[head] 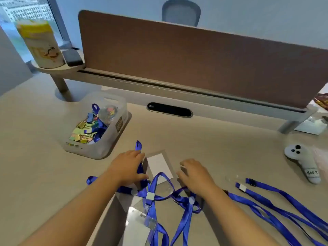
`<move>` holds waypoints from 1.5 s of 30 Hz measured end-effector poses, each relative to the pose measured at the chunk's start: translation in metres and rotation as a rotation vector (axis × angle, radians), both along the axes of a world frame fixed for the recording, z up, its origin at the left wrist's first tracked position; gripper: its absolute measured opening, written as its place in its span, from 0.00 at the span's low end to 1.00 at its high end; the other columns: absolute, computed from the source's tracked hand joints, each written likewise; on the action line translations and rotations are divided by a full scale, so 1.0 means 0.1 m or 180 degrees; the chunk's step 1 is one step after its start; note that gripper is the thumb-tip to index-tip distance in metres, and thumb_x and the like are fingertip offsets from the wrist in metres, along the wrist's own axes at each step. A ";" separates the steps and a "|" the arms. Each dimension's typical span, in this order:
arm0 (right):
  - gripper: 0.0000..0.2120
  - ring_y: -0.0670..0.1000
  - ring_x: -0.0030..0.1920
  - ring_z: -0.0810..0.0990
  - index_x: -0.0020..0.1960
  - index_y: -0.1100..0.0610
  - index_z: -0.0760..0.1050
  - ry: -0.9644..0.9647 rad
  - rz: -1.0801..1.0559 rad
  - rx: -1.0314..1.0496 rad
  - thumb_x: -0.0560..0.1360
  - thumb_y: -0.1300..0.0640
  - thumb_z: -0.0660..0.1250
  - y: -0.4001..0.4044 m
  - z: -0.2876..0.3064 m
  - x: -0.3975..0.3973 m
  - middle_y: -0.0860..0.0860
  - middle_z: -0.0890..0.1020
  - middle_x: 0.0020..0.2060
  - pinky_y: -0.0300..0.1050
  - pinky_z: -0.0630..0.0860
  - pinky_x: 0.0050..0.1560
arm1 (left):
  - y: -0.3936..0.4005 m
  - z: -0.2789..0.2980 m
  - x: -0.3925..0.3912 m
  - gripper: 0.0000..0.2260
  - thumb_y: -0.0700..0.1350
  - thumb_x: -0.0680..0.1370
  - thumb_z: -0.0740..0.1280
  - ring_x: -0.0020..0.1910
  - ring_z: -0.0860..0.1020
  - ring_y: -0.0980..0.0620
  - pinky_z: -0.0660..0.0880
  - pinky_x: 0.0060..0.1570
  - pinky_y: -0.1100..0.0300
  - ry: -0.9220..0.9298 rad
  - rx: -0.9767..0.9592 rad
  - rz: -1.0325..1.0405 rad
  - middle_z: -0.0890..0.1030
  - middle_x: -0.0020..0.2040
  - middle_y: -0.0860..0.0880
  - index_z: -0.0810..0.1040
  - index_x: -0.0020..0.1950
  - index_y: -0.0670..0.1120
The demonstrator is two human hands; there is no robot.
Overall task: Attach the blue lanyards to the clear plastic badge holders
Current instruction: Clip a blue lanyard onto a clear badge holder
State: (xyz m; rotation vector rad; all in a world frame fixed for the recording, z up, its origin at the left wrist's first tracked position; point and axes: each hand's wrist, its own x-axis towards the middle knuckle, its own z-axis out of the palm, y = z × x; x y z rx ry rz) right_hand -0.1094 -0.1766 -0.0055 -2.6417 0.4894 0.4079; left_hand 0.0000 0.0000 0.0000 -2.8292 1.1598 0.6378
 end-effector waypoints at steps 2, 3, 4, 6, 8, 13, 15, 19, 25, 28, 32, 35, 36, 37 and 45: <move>0.11 0.54 0.52 0.70 0.39 0.54 0.69 0.0015 -0.0045 -0.0046 0.77 0.51 0.56 0.05 -0.10 0.10 0.56 0.72 0.50 0.43 0.63 0.46 | 0.00 -0.08 0.10 0.33 0.62 0.70 0.63 0.69 0.64 0.46 0.64 0.68 0.52 0.0008 0.0004 -0.0038 0.65 0.71 0.45 0.61 0.69 0.46; 0.13 0.54 0.51 0.70 0.36 0.54 0.66 0.0063 -0.0097 -0.0108 0.77 0.51 0.56 0.08 -0.14 0.12 0.56 0.72 0.49 0.43 0.63 0.46 | 0.00 -0.12 0.13 0.33 0.62 0.69 0.63 0.68 0.64 0.46 0.64 0.67 0.52 0.0018 0.0022 -0.0070 0.66 0.70 0.45 0.62 0.68 0.46; 0.12 0.55 0.54 0.70 0.38 0.56 0.69 0.0101 -0.0151 -0.0140 0.77 0.51 0.56 0.10 -0.15 0.16 0.57 0.72 0.52 0.44 0.65 0.48 | 0.00 -0.15 0.16 0.34 0.63 0.69 0.64 0.68 0.64 0.45 0.63 0.67 0.52 -0.0008 0.0045 -0.0088 0.66 0.70 0.45 0.61 0.68 0.46; 0.16 0.57 0.60 0.68 0.51 0.63 0.74 0.0138 -0.0178 -0.0206 0.78 0.51 0.55 0.14 -0.22 0.21 0.57 0.72 0.60 0.46 0.66 0.56 | 0.00 -0.23 0.18 0.37 0.64 0.68 0.63 0.71 0.59 0.45 0.59 0.70 0.51 -0.0004 0.0111 -0.0175 0.60 0.73 0.44 0.57 0.71 0.47; 0.18 0.57 0.62 0.67 0.57 0.63 0.74 0.0067 -0.0121 -0.0287 0.78 0.52 0.55 0.17 -0.24 0.25 0.56 0.71 0.63 0.46 0.65 0.60 | 0.00 -0.31 0.21 0.39 0.65 0.68 0.62 0.74 0.53 0.45 0.53 0.73 0.51 -0.0040 0.0134 -0.0143 0.53 0.76 0.45 0.52 0.73 0.49; 0.11 0.56 0.52 0.70 0.38 0.62 0.75 -0.0190 -0.0712 0.0265 0.74 0.57 0.61 0.22 -0.32 0.41 0.56 0.73 0.46 0.45 0.69 0.48 | -0.01 -0.43 0.18 0.40 0.67 0.70 0.58 0.75 0.50 0.46 0.48 0.73 0.49 -0.0209 0.0104 -0.0042 0.49 0.76 0.47 0.47 0.73 0.49; 0.18 0.53 0.40 0.67 0.24 0.56 0.63 -0.0270 -0.1019 0.0647 0.71 0.60 0.64 0.20 -0.37 0.46 0.53 0.66 0.31 0.40 0.63 0.33 | -0.01 -0.44 0.19 0.40 0.67 0.70 0.57 0.75 0.50 0.46 0.48 0.73 0.48 -0.0252 0.0109 0.0019 0.49 0.76 0.46 0.46 0.73 0.50; 0.07 0.51 0.40 0.70 0.39 0.58 0.67 -0.0468 -0.1500 0.1537 0.72 0.65 0.63 0.16 -0.30 0.53 0.51 0.70 0.34 0.40 0.66 0.39 | -0.01 -0.40 0.20 0.40 0.67 0.70 0.58 0.75 0.48 0.44 0.46 0.73 0.47 -0.0213 0.0077 0.0127 0.47 0.76 0.45 0.45 0.73 0.51; 0.06 0.47 0.34 0.70 0.46 0.57 0.68 -0.1307 -0.1594 0.1788 0.74 0.67 0.59 0.06 0.04 0.59 0.47 0.71 0.31 0.34 0.65 0.34 | -0.09 -0.08 0.27 0.41 0.59 0.70 0.65 0.75 0.50 0.46 0.50 0.73 0.52 -0.0110 -0.0940 0.0552 0.49 0.76 0.45 0.46 0.73 0.47; 0.06 0.44 0.34 0.71 0.44 0.57 0.68 -0.1487 -0.1236 0.1768 0.74 0.67 0.60 0.02 0.24 0.60 0.47 0.72 0.30 0.36 0.67 0.35 | -0.24 0.20 0.30 0.41 0.52 0.70 0.68 0.73 0.56 0.46 0.57 0.71 0.52 0.0059 -0.1718 0.0788 0.54 0.76 0.46 0.46 0.73 0.47; 0.05 0.48 0.39 0.75 0.46 0.56 0.69 -0.1618 -0.0907 0.1817 0.75 0.65 0.61 0.02 0.49 0.58 0.48 0.75 0.34 0.38 0.71 0.36 | -0.41 0.49 0.28 0.28 0.43 0.72 0.68 0.54 0.74 0.47 0.72 0.50 0.58 0.0617 -0.2616 0.1279 0.75 0.55 0.46 0.60 0.69 0.47; 0.08 0.49 0.44 0.75 0.51 0.54 0.70 -0.1578 -0.0924 0.1882 0.74 0.62 0.64 -0.01 0.61 0.53 0.46 0.75 0.39 0.37 0.73 0.40 | -0.45 0.62 0.28 0.08 0.40 0.73 0.66 0.41 0.72 0.53 0.69 0.36 0.67 0.0749 -0.2935 0.1407 0.71 0.38 0.53 0.71 0.51 0.46; 0.10 0.49 0.45 0.75 0.53 0.55 0.70 -0.1509 -0.0947 0.1877 0.73 0.61 0.65 -0.03 0.64 0.52 0.47 0.74 0.40 0.39 0.73 0.43 | -0.44 0.65 0.29 0.06 0.40 0.74 0.65 0.40 0.71 0.53 0.69 0.35 0.67 0.0814 -0.3052 0.1481 0.71 0.37 0.53 0.70 0.48 0.46; 0.13 0.49 0.46 0.74 0.56 0.56 0.71 -0.1404 -0.0966 0.1838 0.73 0.60 0.66 -0.05 0.66 0.49 0.48 0.75 0.42 0.41 0.72 0.45 | -0.42 0.68 0.30 0.05 0.40 0.74 0.65 0.40 0.72 0.52 0.69 0.36 0.65 0.0870 -0.3165 0.1572 0.72 0.38 0.51 0.69 0.46 0.45; 0.12 0.47 0.35 0.75 0.34 0.53 0.70 -0.1060 -0.0644 0.1714 0.75 0.63 0.62 -0.09 0.82 0.42 0.50 0.76 0.32 0.43 0.73 0.43 | -0.21 0.77 0.32 0.21 0.43 0.75 0.63 0.58 0.72 0.43 0.73 0.57 0.49 0.0930 -0.3085 0.2300 0.73 0.60 0.40 0.62 0.66 0.44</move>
